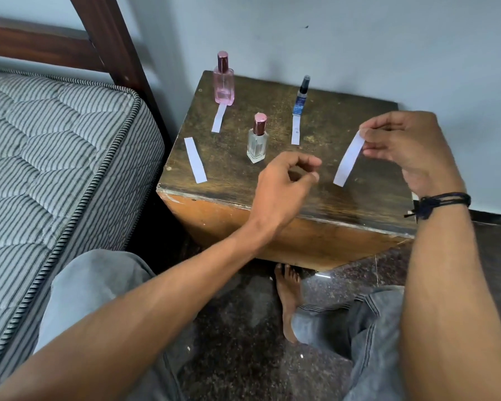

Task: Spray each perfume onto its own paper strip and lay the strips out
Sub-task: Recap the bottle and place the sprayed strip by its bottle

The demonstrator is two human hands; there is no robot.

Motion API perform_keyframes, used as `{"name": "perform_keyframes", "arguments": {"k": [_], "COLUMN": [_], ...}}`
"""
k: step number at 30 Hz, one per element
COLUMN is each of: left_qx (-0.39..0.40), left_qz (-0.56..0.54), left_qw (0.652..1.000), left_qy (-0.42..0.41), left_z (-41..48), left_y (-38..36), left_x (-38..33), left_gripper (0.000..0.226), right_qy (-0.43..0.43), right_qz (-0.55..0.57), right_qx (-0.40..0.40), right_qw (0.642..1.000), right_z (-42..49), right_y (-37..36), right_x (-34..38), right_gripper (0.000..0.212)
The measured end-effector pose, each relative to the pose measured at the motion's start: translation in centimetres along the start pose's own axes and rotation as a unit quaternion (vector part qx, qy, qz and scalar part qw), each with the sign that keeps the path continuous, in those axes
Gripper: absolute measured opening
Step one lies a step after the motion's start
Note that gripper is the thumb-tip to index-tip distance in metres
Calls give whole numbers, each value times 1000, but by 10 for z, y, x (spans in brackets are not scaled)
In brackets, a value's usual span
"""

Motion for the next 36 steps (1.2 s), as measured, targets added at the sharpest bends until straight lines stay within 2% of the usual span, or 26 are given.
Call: {"name": "perform_keyframes", "arguments": {"k": [4, 6, 10, 15, 23, 36], "left_qx": [108, 151, 214, 224, 232, 236], "left_qz": [0, -28, -87, -157, -191, -162], "left_qw": [986, 976, 958, 943, 933, 940], "left_qy": [125, 154, 169, 189, 197, 185], "left_z": [7, 7, 9, 8, 7, 8], "left_y": [-8, -12, -19, -19, -17, -21], "left_x": [11, 12, 14, 15, 13, 7], "left_gripper": [43, 50, 48, 44, 42, 39], "right_qy": [-37, -55, -78, -79, -72, -58], "right_qz": [43, 55, 48, 24, 4, -18], "right_qx": [14, 25, 41, 40, 35, 29], "right_qw": [998, 997, 995, 996, 997, 998], "right_z": [-3, -4, -5, -4, -1, 5], "right_y": [10, 10, 10, 8, 5, 5], "right_x": [6, 8, 7, 2, -3, -13], "right_gripper": [9, 8, 9, 12, 14, 13]}}
Point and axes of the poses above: each hand's wrist, its own z-axis towards the middle knuckle, its own y-axis out of the back of the hand, x = y × z, the point moved 2 cm from there along z, towards the middle knuckle, and after that the axes turned 5 degrees about -x, right-handed, at the moved point
